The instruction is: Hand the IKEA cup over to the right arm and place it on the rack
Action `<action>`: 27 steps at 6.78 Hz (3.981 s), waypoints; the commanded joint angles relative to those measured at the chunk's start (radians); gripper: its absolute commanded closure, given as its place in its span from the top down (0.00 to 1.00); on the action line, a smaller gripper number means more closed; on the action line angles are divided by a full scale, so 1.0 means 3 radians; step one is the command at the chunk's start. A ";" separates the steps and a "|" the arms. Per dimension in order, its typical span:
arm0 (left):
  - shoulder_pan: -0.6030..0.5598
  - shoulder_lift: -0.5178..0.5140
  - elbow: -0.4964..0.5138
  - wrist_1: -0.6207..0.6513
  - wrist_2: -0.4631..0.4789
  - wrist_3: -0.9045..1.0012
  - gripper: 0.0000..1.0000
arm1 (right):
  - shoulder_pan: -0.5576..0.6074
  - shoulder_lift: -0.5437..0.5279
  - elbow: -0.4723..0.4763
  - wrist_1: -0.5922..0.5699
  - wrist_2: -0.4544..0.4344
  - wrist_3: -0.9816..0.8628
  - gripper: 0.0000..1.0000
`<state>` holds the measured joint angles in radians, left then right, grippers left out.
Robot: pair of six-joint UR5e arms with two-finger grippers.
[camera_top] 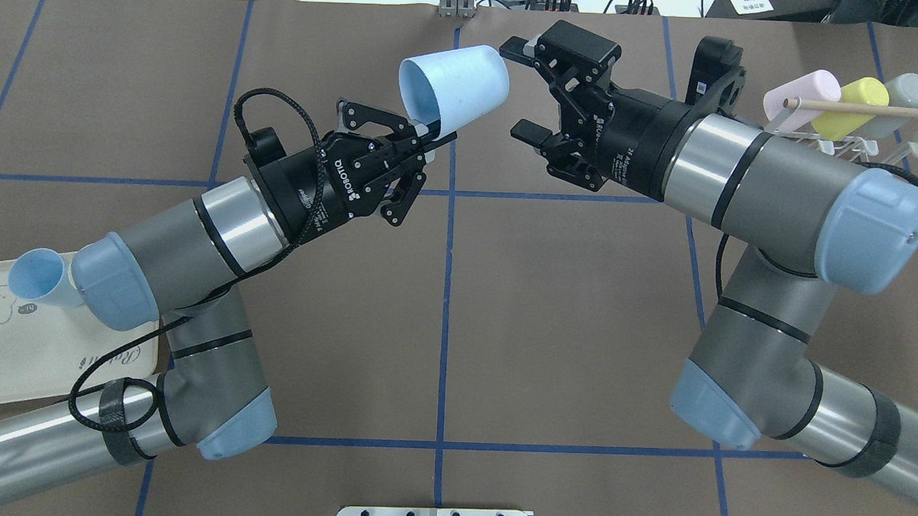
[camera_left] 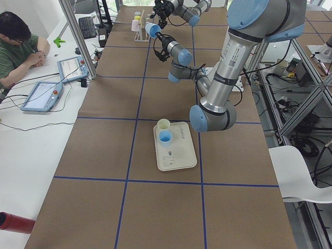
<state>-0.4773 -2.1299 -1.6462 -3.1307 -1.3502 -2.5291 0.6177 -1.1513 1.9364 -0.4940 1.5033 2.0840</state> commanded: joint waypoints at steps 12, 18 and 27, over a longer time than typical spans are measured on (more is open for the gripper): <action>0.0297 -0.0310 0.0144 0.0030 0.0328 0.0497 1.00 | 0.0026 0.0003 -0.0017 0.0005 0.0000 0.0115 0.00; 0.0200 0.0017 0.0129 0.0127 0.0114 0.1615 1.00 | 0.0777 -0.0354 -0.0441 -0.0239 -0.0474 -0.1614 0.00; -0.1404 0.1249 -0.1216 0.3303 -0.1956 0.3550 1.00 | 0.1229 -0.1884 -0.0665 -0.0271 -0.1631 -0.3817 0.00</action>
<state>-0.8502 -1.8011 -2.0056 -2.1610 -1.8808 -1.5442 0.9800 -1.6971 1.7748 -0.5901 1.0173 0.9586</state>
